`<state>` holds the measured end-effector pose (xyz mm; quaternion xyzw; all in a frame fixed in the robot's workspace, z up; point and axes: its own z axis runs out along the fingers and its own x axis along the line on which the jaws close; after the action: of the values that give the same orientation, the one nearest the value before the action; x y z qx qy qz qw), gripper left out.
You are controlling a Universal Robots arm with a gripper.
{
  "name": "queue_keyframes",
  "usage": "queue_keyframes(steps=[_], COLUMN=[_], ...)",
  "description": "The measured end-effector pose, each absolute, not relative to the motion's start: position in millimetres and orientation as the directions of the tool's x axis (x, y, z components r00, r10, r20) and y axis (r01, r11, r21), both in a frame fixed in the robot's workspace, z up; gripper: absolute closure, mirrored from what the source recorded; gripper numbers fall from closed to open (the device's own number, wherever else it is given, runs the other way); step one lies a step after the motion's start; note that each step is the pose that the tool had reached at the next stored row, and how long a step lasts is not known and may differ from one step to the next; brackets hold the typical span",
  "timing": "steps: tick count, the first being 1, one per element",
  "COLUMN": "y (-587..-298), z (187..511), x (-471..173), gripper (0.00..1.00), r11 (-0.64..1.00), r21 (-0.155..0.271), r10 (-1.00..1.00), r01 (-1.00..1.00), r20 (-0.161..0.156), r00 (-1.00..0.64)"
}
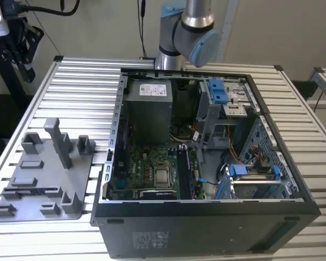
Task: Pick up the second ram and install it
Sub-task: 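Reach for the second ram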
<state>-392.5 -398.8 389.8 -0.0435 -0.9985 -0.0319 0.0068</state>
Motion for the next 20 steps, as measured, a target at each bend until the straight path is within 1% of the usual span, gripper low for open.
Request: queue_keyframes(steps=[12,20], y=[-399.7,-433.3], z=[388.1,385.1], x=[-415.0,-415.0], gripper=[0.89,0.89], r11=[0.995,0.995], r21=[0.064,0.064], r10=[0.082,0.083], r01=[0.083,0.083], r20=[0.011,0.011], r00=[-0.997,-0.997])
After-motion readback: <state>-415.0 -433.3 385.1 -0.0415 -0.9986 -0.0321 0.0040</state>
